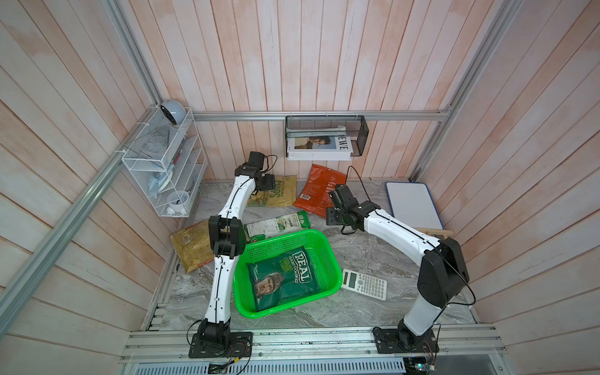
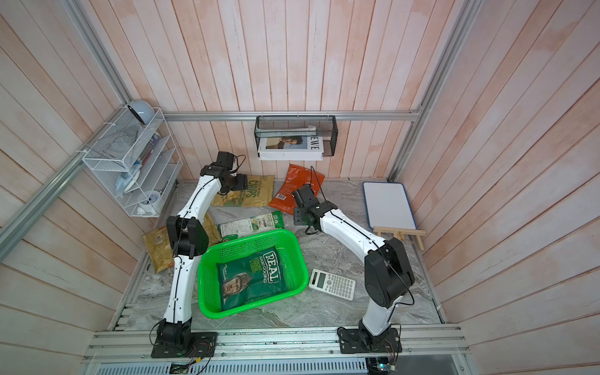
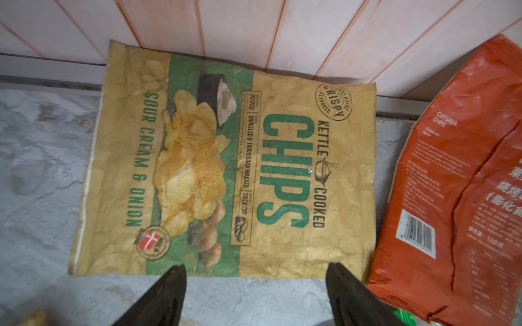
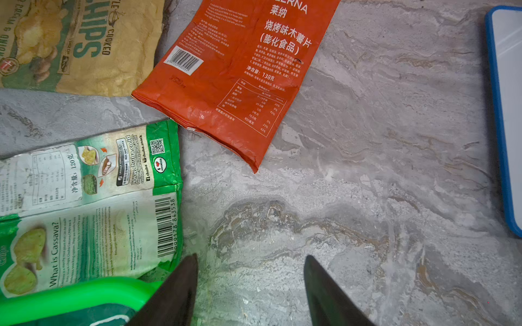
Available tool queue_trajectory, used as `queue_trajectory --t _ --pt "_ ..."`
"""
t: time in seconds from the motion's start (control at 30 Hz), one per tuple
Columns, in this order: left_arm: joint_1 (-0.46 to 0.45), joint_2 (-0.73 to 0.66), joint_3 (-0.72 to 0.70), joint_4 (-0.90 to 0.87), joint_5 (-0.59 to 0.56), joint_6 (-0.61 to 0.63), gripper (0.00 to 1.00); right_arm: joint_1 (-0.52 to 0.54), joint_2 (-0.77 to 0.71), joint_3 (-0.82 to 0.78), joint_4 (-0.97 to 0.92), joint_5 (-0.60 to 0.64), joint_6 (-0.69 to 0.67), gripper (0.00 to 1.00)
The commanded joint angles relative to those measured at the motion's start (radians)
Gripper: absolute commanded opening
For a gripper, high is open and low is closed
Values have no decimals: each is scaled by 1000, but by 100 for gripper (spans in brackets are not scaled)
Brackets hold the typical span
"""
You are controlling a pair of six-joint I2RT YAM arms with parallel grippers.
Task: Put the potato chips into the basket
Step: Pick up the potato chip from the center of the board.
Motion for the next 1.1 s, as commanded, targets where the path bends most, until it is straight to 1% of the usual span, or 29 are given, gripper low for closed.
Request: queue_trajectory --t 0.0,0.13,0.2,0.37,0.43,0.57,0.63,0.7,0.73,0.77,0.8,0.93,1.0,1.07 --pt "-21 63 40 73 43 -10 83 3 14 19 -29 7 -7 63" --pt "-67 153 117 37 -29 21 83 4 22 19 -40 15 -13 63" --pt "-79 178 126 21 -53 26 84 4 26 19 -47 12 -11 63" --pt "-78 213 122 -32 -65 16 83 3 31 20 -66 -13 -9 63" --pt "-76 223 122 -73 -49 32 80 4 29 18 -69 -23 -11 63" --pt "-72 227 93 -133 -88 62 63 4 26 10 -68 -46 -6 62" --pt "-68 231 84 -152 -125 60 48 4 27 9 -65 -65 -5 61" --pt "-58 232 82 -160 -99 51 30 4 29 12 -65 -81 -5 60" --pt "-56 233 82 -165 -97 50 23 3 31 14 -66 -86 -4 60" --pt "-55 230 84 -170 -97 52 13 2 30 16 -67 -89 -3 60" --pt "-55 225 82 -171 -101 53 7 3 29 19 -69 -90 -3 60" --pt "-52 192 67 -149 -112 50 5 3 27 20 -65 -96 -3 59" --pt "-52 158 45 -121 -114 49 0 3 26 23 -68 -103 -2 59" --pt "-51 120 23 -85 -115 45 0 4 23 25 -71 -110 -1 59"
